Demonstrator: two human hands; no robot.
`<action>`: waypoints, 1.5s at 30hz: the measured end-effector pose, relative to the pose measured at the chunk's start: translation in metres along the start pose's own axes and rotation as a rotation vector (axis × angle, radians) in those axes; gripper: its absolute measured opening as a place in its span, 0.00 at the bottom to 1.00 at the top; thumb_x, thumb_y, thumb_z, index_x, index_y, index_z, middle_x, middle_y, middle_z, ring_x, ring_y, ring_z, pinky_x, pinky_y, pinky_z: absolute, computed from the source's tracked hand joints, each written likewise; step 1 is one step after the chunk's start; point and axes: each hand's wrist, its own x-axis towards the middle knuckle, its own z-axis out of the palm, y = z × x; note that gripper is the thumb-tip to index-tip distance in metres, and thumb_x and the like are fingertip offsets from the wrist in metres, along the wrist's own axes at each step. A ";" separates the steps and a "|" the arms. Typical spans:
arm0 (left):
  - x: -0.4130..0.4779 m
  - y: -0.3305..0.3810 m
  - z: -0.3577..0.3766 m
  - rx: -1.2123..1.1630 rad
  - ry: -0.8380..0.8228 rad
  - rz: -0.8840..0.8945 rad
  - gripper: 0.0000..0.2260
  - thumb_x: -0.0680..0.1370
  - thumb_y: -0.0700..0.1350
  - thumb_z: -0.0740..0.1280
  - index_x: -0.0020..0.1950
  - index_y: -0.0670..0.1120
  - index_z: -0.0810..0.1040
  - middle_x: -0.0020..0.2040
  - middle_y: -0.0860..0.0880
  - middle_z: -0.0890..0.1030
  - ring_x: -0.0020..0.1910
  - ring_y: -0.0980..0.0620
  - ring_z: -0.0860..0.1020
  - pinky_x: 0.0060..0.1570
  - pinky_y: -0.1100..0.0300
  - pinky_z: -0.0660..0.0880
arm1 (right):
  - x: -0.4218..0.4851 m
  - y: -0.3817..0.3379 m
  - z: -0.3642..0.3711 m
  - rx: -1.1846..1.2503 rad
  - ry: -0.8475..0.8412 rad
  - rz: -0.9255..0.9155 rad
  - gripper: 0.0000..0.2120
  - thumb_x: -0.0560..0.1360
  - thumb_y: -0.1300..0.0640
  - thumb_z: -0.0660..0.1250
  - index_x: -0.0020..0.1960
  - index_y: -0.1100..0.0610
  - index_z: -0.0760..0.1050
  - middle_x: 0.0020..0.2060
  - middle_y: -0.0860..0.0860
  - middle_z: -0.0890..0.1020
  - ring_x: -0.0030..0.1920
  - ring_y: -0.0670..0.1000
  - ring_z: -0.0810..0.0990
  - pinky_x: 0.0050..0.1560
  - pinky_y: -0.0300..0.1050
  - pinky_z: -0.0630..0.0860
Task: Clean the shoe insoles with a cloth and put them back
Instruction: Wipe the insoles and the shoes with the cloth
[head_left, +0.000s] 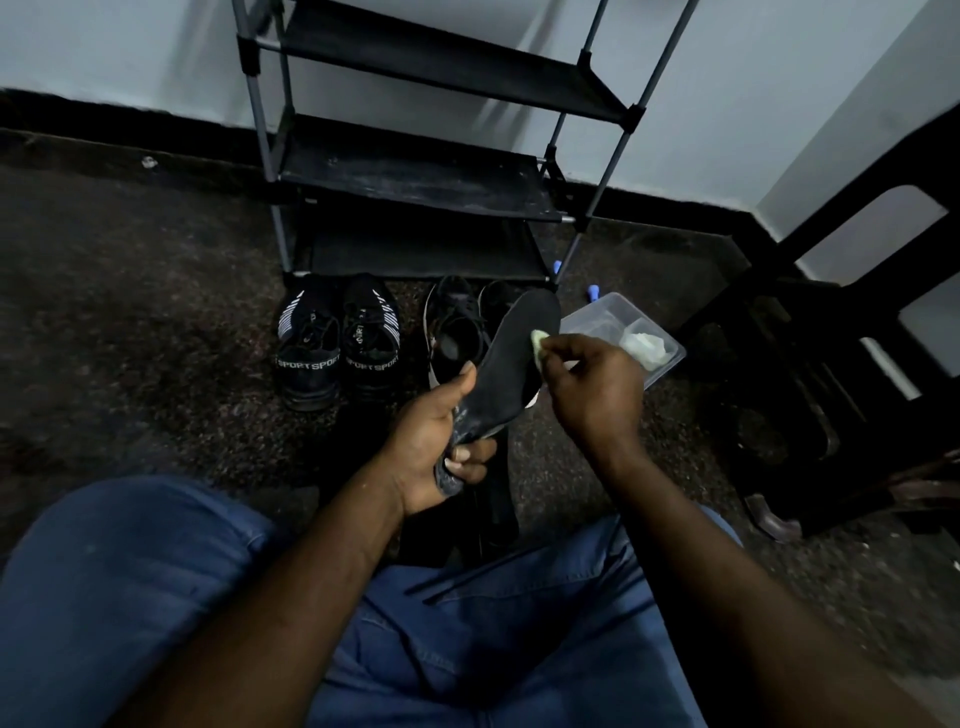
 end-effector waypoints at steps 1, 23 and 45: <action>-0.001 -0.001 0.000 0.000 -0.003 0.005 0.18 0.82 0.59 0.60 0.64 0.48 0.71 0.43 0.49 0.76 0.20 0.58 0.62 0.20 0.69 0.56 | 0.001 0.000 0.001 0.027 0.006 0.036 0.10 0.76 0.42 0.69 0.52 0.44 0.85 0.39 0.43 0.87 0.38 0.47 0.84 0.46 0.55 0.82; 0.003 -0.002 -0.004 0.011 0.027 0.048 0.16 0.81 0.57 0.63 0.66 0.53 0.69 0.43 0.51 0.77 0.19 0.58 0.62 0.19 0.70 0.59 | -0.021 -0.032 0.006 -0.087 -0.067 -0.195 0.12 0.75 0.44 0.67 0.53 0.46 0.85 0.45 0.46 0.86 0.47 0.51 0.81 0.50 0.56 0.77; -0.001 -0.007 -0.001 0.080 0.100 0.035 0.14 0.82 0.58 0.62 0.52 0.49 0.76 0.37 0.50 0.73 0.19 0.58 0.61 0.21 0.71 0.55 | -0.023 -0.040 0.011 -0.310 -0.097 -0.343 0.10 0.75 0.45 0.68 0.53 0.43 0.85 0.42 0.45 0.84 0.48 0.52 0.77 0.48 0.51 0.68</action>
